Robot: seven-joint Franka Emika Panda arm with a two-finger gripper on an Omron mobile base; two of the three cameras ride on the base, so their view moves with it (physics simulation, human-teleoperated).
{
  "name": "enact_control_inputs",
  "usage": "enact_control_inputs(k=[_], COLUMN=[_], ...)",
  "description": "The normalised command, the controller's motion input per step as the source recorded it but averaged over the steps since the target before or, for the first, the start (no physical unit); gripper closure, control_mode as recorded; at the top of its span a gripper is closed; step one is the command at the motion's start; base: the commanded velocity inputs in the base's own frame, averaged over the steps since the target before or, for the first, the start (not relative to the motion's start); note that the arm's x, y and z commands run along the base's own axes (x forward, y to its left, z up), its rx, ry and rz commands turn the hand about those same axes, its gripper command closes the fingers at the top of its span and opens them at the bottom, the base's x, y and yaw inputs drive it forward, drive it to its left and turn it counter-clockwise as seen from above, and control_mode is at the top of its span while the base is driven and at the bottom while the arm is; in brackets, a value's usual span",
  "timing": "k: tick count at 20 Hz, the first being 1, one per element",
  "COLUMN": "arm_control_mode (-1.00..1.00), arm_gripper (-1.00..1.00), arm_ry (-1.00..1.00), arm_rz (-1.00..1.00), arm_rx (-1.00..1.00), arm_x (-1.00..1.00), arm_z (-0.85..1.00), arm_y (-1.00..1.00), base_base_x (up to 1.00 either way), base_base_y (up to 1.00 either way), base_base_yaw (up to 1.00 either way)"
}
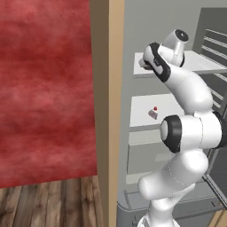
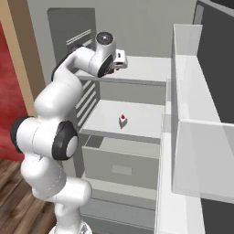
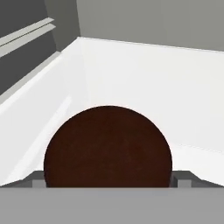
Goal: Take the cupcake and cake from the fridge and place them on the empty tray on the dining counter.
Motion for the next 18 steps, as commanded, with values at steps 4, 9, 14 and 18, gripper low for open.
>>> enact_control_inputs(k=[4,9,14,18], arm_control_mode=[-1.0,-1.0,-1.0,-1.0], arm_gripper=[-1.0,-1.0,-1.0,-1.0], arm_ry=[0.0,0.0,0.0,-0.03], arm_rz=[0.0,0.0,0.0,0.0], arm_rx=[0.0,0.0,0.01,0.0], arm_x=[0.39,0.33,-0.23,-0.17], arm_z=[-0.12,-0.26,0.14,0.24], arm_y=[0.0,0.05,0.0,0.01], base_base_x=[0.0,0.0,0.0,0.0], base_base_y=[0.0,0.0,0.0,0.0], base_base_yaw=[0.0,0.0,0.0,0.0])
